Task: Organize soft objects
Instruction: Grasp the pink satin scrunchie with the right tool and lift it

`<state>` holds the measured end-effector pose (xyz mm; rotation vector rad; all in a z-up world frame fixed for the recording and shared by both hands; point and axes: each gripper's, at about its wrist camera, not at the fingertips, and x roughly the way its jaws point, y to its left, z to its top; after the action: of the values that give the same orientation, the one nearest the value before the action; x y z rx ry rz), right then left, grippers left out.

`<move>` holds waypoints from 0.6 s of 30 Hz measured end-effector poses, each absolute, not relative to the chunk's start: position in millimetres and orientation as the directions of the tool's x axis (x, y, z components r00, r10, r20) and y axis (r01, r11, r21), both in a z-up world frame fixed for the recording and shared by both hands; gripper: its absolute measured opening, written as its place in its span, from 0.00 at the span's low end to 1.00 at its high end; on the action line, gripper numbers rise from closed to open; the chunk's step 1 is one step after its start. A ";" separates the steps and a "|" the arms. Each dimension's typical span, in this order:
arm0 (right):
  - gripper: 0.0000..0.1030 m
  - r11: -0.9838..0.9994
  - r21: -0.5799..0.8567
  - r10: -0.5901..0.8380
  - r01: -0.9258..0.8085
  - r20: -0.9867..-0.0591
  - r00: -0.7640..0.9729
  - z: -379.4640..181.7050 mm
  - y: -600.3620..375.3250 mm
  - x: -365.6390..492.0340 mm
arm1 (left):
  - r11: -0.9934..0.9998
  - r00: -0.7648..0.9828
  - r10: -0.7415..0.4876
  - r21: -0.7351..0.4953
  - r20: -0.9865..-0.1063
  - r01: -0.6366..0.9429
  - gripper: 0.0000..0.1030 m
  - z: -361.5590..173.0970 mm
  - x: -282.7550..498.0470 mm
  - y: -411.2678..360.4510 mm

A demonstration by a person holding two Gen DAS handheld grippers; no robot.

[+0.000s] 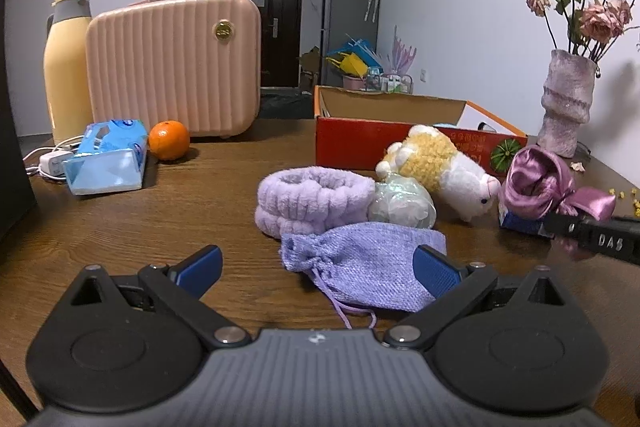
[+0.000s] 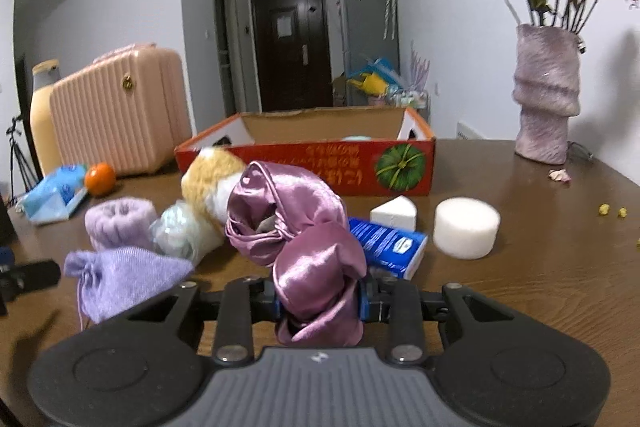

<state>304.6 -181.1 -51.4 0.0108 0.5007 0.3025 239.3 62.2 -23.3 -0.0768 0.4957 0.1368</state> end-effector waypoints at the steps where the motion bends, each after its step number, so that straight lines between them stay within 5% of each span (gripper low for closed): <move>1: 0.30 0.957 0.087 0.284 -0.275 -0.464 0.839 -49.9 -183.3 304.5 | 0.989 0.869 0.107 -0.042 -0.483 -0.145 1.00 -23.8 240.7 61.1; 18: 0.30 0.967 0.095 0.254 -0.237 -0.443 0.860 -45.7 -199.8 309.7 | 0.991 0.839 0.060 -0.065 -0.541 -0.114 1.00 -32.6 283.5 33.9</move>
<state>309.7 -199.8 -45.7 0.0379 0.4696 0.2578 283.5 33.9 -32.6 -0.0962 0.5682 0.0921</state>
